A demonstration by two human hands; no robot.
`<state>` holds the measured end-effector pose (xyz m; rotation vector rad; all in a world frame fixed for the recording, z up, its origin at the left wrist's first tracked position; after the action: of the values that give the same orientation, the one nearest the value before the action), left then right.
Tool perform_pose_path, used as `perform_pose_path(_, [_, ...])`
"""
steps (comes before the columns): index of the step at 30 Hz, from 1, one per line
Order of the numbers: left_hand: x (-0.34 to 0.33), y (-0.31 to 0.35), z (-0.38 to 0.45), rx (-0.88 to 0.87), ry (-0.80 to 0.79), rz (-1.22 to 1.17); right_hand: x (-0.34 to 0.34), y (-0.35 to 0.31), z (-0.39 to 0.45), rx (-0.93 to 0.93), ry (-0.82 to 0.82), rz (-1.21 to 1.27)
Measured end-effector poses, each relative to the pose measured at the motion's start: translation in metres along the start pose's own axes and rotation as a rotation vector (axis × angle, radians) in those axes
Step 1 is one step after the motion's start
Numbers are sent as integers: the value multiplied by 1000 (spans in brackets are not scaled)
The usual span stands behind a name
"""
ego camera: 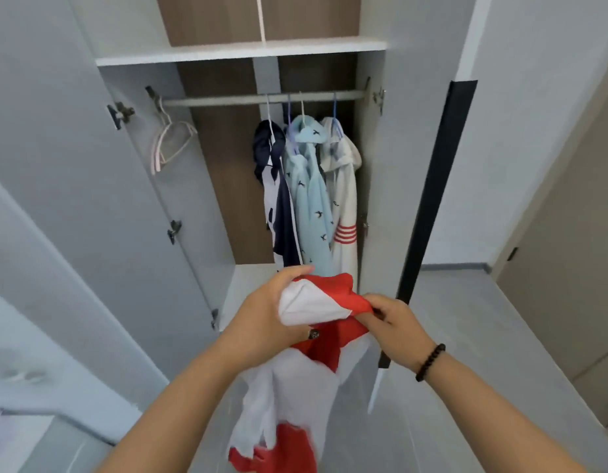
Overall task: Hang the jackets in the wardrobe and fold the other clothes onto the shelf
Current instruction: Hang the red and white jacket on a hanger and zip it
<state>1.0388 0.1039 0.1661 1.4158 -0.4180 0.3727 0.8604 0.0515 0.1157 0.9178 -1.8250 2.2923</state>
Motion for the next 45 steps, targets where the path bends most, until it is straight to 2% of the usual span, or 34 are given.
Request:
perform_pose_path(3, [33, -16, 9, 29, 163, 110, -9, -34, 44, 151, -2, -57])
perform_pose_path(6, [69, -28, 23, 80, 354, 108, -13, -62, 85, 275, 43, -102])
perform_pose_path(10, [106, -38, 48, 106, 537, 122, -17, -80, 135, 342, 50, -111])
perform_pose_path(13, [123, -38, 70, 100, 647, 213, -19, -85, 166, 414, -12, -211])
perform_pose_path(18, [134, -37, 108, 119, 714, 263, -29, -59, 209, 382, -120, -479])
perform_pose_path(22, [142, -36, 127, 120, 841, 263, -24, -11, 233, 202, -22, -323])
perform_pose_path(25, [145, -48, 145, 174, 786, 224, -21, 21, 243, 61, 2, -174])
perform_pose_path(29, [129, -91, 171, 485, 342, -22, -18, 32, 266, -8, -33, -10])
perform_pose_path(32, [117, -111, 180, 576, 170, -153, -18, 28, 286, -14, -16, 21])
perform_pose_path(36, [133, -123, 205, 476, 251, -512, -36, 19, 314, -13, -49, -17])
perform_pose_path(39, [167, -127, 235, 344, 377, -643, -66, 16, 343, -19, -232, -153])
perform_pose_path(42, [206, -132, 269, 229, 389, -563, -102, 18, 374, -84, -401, -222])
perform_pose_path(45, [243, -145, 301, 189, 339, -410, -133, 13, 409, -146, -451, -228])
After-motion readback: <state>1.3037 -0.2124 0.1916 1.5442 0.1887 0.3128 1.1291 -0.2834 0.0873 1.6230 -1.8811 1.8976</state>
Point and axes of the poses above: each hand's wrist, its own z-axis towards the middle knuckle, its own x-axis out of the back of the hand, y = z × x, the point moved 7 cm from there along z, towards the middle knuckle, and after that the axes turned 7 degrees about -z, right-handed, at the moved point
